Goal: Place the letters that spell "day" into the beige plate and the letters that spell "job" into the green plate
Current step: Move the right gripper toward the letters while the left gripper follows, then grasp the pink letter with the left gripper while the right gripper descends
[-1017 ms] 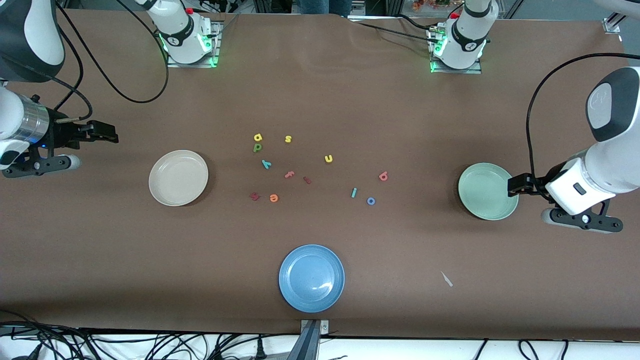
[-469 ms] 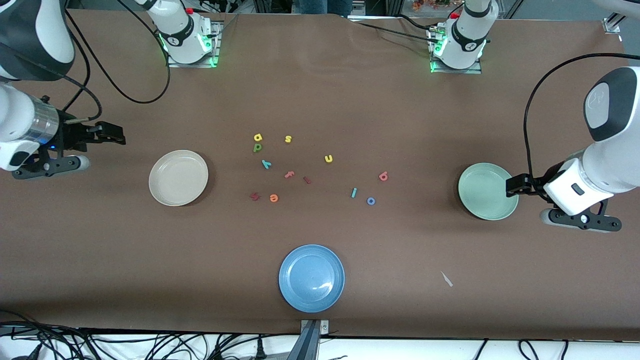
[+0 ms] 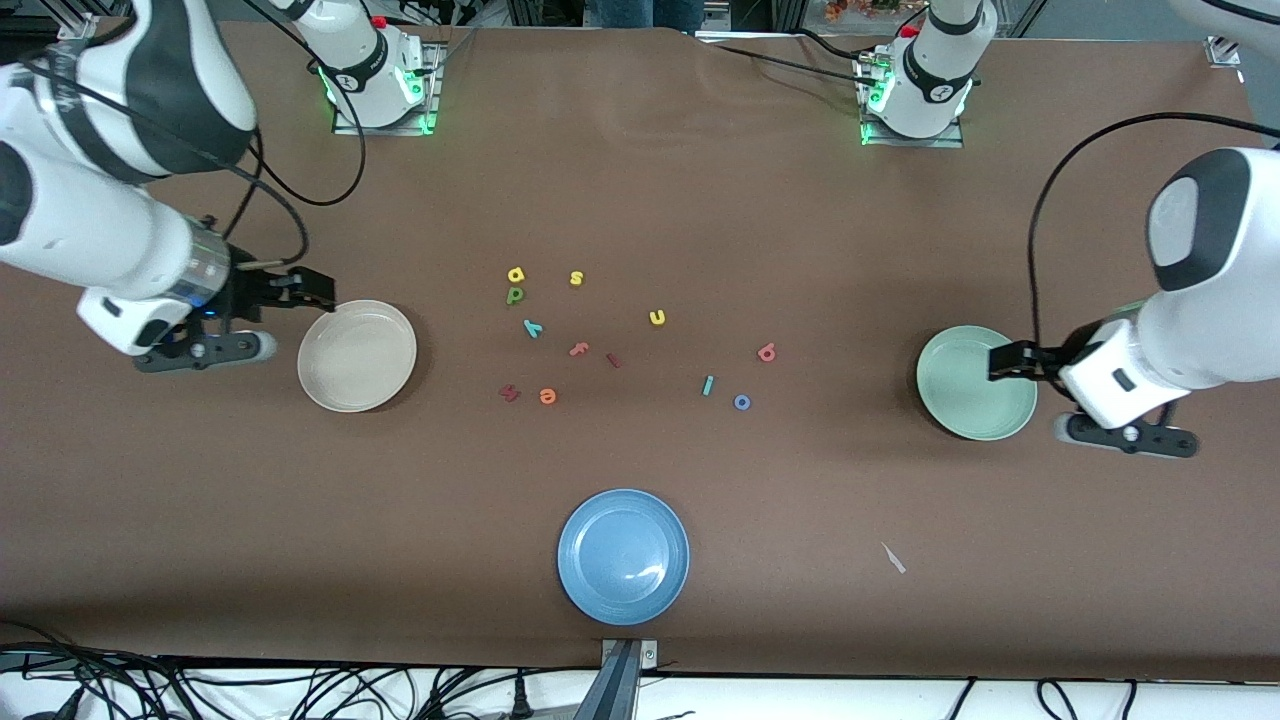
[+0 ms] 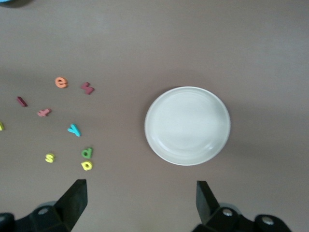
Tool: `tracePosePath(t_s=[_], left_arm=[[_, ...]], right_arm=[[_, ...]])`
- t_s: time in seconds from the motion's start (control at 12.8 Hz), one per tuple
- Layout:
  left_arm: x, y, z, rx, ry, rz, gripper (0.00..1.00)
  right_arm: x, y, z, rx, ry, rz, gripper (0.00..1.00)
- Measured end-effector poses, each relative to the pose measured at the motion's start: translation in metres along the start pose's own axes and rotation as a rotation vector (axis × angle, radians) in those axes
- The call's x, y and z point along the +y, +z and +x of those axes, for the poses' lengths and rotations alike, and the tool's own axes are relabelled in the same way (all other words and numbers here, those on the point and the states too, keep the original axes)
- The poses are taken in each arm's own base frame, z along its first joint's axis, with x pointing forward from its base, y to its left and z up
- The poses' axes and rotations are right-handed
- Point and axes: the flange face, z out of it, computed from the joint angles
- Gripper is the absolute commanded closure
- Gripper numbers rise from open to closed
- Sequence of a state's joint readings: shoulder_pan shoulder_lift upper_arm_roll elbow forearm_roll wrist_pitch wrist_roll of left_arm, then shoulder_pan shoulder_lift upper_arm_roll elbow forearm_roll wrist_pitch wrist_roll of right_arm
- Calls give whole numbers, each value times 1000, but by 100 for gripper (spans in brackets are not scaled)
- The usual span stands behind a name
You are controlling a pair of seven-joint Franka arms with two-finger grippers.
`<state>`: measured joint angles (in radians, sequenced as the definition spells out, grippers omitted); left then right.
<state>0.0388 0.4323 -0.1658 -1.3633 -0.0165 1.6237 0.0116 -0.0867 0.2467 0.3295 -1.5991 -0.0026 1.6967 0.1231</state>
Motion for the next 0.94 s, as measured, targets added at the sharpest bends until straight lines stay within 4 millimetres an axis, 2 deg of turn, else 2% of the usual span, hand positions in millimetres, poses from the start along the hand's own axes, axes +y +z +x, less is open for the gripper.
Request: tracePosePath(t_s=[0.23,0.39,0.55,0.63,0.7,0.94], left_arm=[[56,52,-7,-112,-33,-107,0],[81,91,-11,-146,-87,-161,0],[107,119,-15,-142,-163,-167,3],[120,129,-18,-138,-198,-168,7],[133,140,-21,-130,-232,-169,7],[176,196,-38,-81,-323,-149,4]], right_arm=[[-37,31,2,5,-15,24,0],[-60,61,0,5,-16,38,0],[-85,89,-9,0,-27,45,0],[-93,102,-13,-3,-36,46,0],[-100,116,-18,-7,-48,47,0],[-134,167,-44,5,-107,59,0]])
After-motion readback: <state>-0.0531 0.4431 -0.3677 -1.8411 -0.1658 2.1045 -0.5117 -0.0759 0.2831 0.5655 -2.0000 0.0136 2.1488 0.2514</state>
